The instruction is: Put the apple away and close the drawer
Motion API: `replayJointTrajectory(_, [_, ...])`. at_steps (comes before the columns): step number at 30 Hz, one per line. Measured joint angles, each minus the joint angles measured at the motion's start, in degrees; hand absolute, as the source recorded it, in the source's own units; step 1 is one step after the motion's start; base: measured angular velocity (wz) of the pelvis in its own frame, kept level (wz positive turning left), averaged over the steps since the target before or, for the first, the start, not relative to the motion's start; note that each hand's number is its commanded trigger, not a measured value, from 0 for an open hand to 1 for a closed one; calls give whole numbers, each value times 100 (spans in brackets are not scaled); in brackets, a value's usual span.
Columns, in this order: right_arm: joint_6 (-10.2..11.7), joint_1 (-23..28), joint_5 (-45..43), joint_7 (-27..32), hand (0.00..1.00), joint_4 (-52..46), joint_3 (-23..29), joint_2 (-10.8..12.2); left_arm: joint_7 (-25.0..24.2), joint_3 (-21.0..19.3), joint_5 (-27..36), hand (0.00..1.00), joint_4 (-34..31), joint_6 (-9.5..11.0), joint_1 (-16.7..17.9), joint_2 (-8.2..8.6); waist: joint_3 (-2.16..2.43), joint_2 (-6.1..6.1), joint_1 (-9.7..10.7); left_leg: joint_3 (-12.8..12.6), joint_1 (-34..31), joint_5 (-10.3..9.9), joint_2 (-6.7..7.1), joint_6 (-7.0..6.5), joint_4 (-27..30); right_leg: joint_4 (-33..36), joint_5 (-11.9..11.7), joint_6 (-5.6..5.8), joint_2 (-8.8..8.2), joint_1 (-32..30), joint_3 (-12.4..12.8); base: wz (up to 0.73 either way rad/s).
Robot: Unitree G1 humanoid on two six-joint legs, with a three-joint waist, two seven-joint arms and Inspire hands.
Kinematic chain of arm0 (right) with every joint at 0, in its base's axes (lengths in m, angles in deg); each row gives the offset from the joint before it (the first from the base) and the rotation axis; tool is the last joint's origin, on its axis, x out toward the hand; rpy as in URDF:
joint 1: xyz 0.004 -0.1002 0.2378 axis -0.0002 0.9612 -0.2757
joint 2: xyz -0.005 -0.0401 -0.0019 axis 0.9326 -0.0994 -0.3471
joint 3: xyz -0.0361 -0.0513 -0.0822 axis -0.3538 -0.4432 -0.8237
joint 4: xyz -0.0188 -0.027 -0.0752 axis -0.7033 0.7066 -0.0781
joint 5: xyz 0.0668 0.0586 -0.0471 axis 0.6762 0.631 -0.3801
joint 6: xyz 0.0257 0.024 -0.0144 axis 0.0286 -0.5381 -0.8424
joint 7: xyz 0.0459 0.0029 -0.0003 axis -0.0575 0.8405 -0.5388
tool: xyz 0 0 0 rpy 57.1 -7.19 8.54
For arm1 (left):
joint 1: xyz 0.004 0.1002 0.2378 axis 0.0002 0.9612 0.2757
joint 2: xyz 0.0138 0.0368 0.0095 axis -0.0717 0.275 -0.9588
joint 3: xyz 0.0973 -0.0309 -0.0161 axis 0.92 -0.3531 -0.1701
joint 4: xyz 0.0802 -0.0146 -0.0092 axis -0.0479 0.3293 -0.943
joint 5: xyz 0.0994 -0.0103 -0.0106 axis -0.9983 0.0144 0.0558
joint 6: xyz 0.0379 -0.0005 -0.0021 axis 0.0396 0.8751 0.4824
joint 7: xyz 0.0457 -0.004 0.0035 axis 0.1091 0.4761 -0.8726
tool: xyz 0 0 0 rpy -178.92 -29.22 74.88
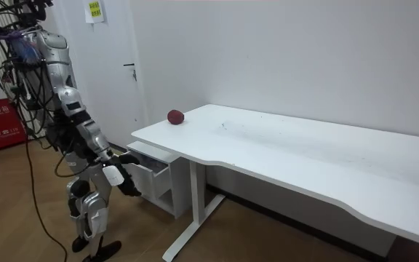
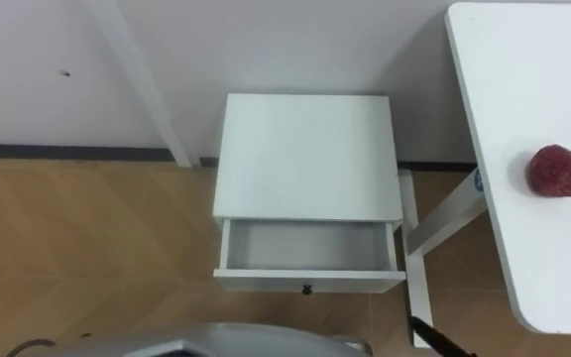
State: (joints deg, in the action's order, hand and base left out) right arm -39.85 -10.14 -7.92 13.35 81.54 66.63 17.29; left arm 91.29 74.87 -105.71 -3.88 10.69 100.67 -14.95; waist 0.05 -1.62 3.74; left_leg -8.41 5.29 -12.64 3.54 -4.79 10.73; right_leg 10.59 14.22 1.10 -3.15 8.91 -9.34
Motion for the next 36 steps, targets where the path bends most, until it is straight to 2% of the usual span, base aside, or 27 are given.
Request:
replayJointTrajectory(2, [61,15,922,52,0,-131,529,19,35,-285,2,0,-2,17,-9,-15,4,1,76,-38,25,0,-13,0,-53,12,-3,-5,18,0,62,-15])
replayJointTrajectory(3, [88,18,1090,74,0,-133,648,23,59,-315,5,0,3,16,-1,-21,13,11,90,-36,31,0,-13,1,-62,12,-3,-5,21,3,60,-9])
replayJointTrajectory(4, [122,17,1429,112,0,-140,803,23,80,-352,7,0,2,16,-9,-35,47,-29,107,-35,36,0,-13,1,-88,19,-3,-5,20,5,60,0])
replayJointTrajectory(8, [169,57,2119,393,0,-290,1036,33,79,-336,12,0,4,0,-24,-88,46,-77,156,-52,36,0,-12,0,-100,29,-5,-6,20,-5,99,-1])
replayJointTrajectory(10, [187,52,2278,535,0,-577,1055,29,79,-336,10,0,4,-8,6,-95,45,-82,161,-95,17,0,-14,-1,-98,65,-6,-6,24,-63,134,-11])
replayJointTrajectory(13, [200,-60,2305,739,0,-888,1091,-26,76,-336,7,0,-46,-19,27,-156,40,-153,221,-101,-61,3,-16,-4,-48,116,-6,-6,20,-149,134,-3])
replayJointTrajectory(15, [220,-92,2289,961,0,-1263,1113,-42,75,-335,9,0,-212,-24,40,-184,15,-203,249,-103,-81,3,-16,-4,-27,114,-7,-4,20,-161,137,0])
replayJointTrajectory(16, [251,-80,2288,1120,0,-1600,1164,-49,77,-341,13,0,-355,-18,96,-197,6,-209,262,-103,-88,3,-16,-4,-23,111,-8,-2,19,-161,132,3])
replayJointTrajectory(18, [300,-106,2290,1420,0,-2089,1476,-63,85,-412,48,0,-484,-9,120,-213,18,-245,269,-89,-102,2,-15,-4,-23,110,-8,-2,18,-165,114,5])
replayJointTrajectory(21, [609,-119,2257,1986,0,-2823,1755,-123,112,-413,72,0,-656,59,121,-258,24,-259,263,-91,-181,3,-18,-4,4,118,-9,0,19,-207,123,0])
replayJointTrajectory(25, [774,-231,1602,2732,0,-3530,1866,-382,105,-412,117,0,-723,110,155,-278,22,-266,400,-95,-313,3,-27,-5,45,119,-13,-6,27,-316,137,1])
replayJointTrajectory(28, [963,-240,560,3290,0,-4389,1909,-484,78,-395,102,0,-820,150,150,-264,26,-251,403,-89,-379,3,-26,-5,51,120,-18,-7,30,-387,130,-3])
replayJointTrajectory(31, [1014,-439,-656,3675,0,-4734,1910,-773,76,-393,105,0,-820,217,132,-265,23,-247,410,-73,-395,4,-19,-6,56,105,-27,-2,27,-396,131,3])
replayJointTrajectory(32, [1017,-443,-1077,3829,0,-4905,1888,-869,76,-389,108,0,-819,217,127,-273,21,-251,363,-69,-379,4,-18,-6,58,104,-27,-1,27,-396,138,3])
replayJointTrajectory(34, [1030,-419,-1877,4057,0,-5259,1770,-904,77,-361,101,0,-816,216,152,-287,15,-259,269,-106,-367,5,-28,-4,56,107,-27,-1,32,-420,152,-10])
replayJointTrajectory(36, [1034,-426,-2321,4134,0,-5564,1557,-991,59,-275,100,0,-818,213,170,-296,14,-257,189,-187,-375,5,-54,-3,50,107,-36,-13,45,-473,204,-16])
